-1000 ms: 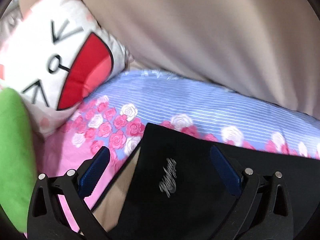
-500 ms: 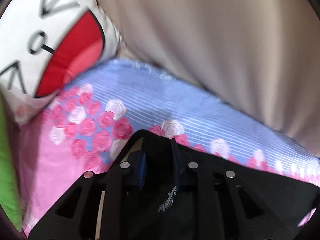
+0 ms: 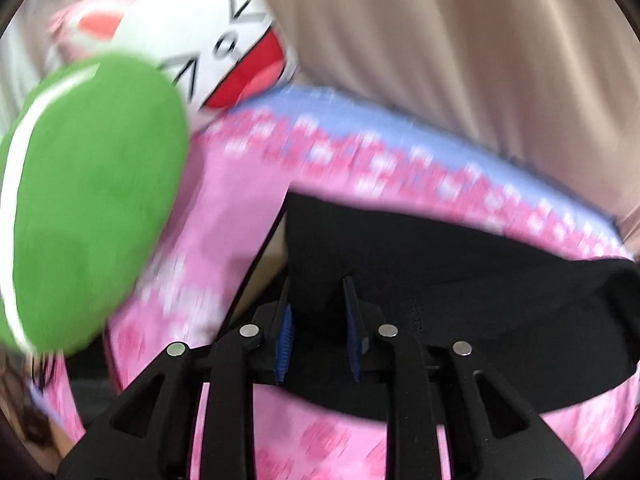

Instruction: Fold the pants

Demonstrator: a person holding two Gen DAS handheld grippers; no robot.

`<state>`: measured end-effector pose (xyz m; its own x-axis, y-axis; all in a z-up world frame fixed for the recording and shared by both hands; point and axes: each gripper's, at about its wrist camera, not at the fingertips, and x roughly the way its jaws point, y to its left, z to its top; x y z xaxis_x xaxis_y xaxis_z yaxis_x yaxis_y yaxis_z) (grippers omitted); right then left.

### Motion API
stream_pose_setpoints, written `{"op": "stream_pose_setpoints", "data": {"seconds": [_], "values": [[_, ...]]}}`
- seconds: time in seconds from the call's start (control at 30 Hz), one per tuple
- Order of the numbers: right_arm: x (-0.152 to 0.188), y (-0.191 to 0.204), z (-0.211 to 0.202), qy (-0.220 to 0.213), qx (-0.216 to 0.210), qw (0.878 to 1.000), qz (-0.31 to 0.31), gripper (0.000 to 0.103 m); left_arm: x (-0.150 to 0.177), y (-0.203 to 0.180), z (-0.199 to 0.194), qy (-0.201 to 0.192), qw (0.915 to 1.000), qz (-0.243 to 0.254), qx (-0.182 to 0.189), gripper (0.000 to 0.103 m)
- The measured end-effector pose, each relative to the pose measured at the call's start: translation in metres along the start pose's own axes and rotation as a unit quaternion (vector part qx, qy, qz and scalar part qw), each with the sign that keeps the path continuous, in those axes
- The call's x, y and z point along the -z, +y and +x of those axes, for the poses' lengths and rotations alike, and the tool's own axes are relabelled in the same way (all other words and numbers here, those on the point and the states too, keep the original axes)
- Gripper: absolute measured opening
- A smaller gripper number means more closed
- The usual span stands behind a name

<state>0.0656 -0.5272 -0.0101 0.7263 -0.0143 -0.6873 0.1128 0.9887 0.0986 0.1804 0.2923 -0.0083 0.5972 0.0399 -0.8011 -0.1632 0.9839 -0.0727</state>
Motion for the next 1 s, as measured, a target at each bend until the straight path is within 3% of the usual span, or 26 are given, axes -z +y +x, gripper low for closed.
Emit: {"op": "stream_pose_setpoints", "data": {"seconds": [0.1, 0.13, 0.2, 0.23, 0.27, 0.3, 0.4, 0.53, 0.57, 0.63, 0.67, 0.7, 0.87, 0.97, 1.0], "values": [[0.028, -0.001, 0.005, 0.019, 0.003, 1.0, 0.007, 0.018, 0.033, 0.013, 0.01, 0.024, 0.9994, -0.025, -0.003, 0.031], [0.037, -0.001, 0.003, 0.022, 0.014, 1.0, 0.007, 0.025, 0.043, 0.017, 0.009, 0.027, 0.9987, -0.041, -0.008, 0.035], [0.046, 0.001, -0.002, 0.021, 0.032, 0.999, 0.004, 0.037, 0.057, 0.024, 0.002, 0.021, 0.9957, -0.088, 0.02, 0.062], [0.049, 0.002, -0.009, 0.015, 0.042, 0.999, 0.007, 0.051, 0.062, 0.026, -0.004, 0.016, 0.9929, -0.109, 0.044, 0.07], [0.05, 0.002, -0.015, 0.007, 0.051, 0.999, 0.009, 0.057, 0.067, 0.025, -0.01, 0.011, 0.9878, -0.133, 0.081, 0.084], [0.052, 0.003, -0.022, -0.002, 0.06, 0.998, 0.009, 0.058, 0.069, 0.022, -0.011, 0.013, 0.9845, -0.144, 0.099, 0.09], [0.059, 0.002, -0.046, -0.031, 0.063, 0.997, 0.029, 0.062, 0.063, 0.008, 0.001, 0.031, 0.9734, -0.17, 0.15, 0.09], [0.072, 0.004, -0.066, -0.043, 0.042, 0.997, 0.057, 0.063, 0.049, -0.002, 0.031, 0.059, 0.9641, -0.197, 0.168, 0.089], [0.077, 0.006, -0.07, -0.042, 0.038, 0.997, 0.057, 0.064, 0.048, -0.002, 0.036, 0.066, 0.9622, -0.203, 0.17, 0.082], [0.085, 0.01, -0.077, -0.046, 0.036, 0.996, 0.064, 0.068, 0.044, 0.0, 0.042, 0.073, 0.9627, -0.204, 0.162, 0.055], [0.089, 0.01, -0.079, -0.046, 0.032, 0.996, 0.07, 0.068, 0.041, 0.002, 0.042, 0.071, 0.9646, -0.201, 0.155, 0.029], [0.093, 0.011, -0.081, -0.046, 0.025, 0.996, 0.077, 0.068, 0.036, 0.006, 0.039, 0.068, 0.968, -0.193, 0.145, 0.015], [0.108, 0.019, -0.083, -0.039, -0.01, 0.993, 0.114, 0.068, 0.03, 0.036, 0.008, 0.047, 0.9695, -0.198, 0.137, 0.011], [0.113, 0.031, -0.08, -0.038, -0.044, 0.989, 0.133, 0.078, 0.045, 0.054, 0.008, 0.048, 0.9799, -0.191, 0.033, 0.008], [0.113, 0.034, -0.077, -0.037, -0.05, 0.989, 0.138, 0.078, 0.049, 0.058, 0.013, 0.055, 0.9789, -0.195, 0.027, 0.008]]}}
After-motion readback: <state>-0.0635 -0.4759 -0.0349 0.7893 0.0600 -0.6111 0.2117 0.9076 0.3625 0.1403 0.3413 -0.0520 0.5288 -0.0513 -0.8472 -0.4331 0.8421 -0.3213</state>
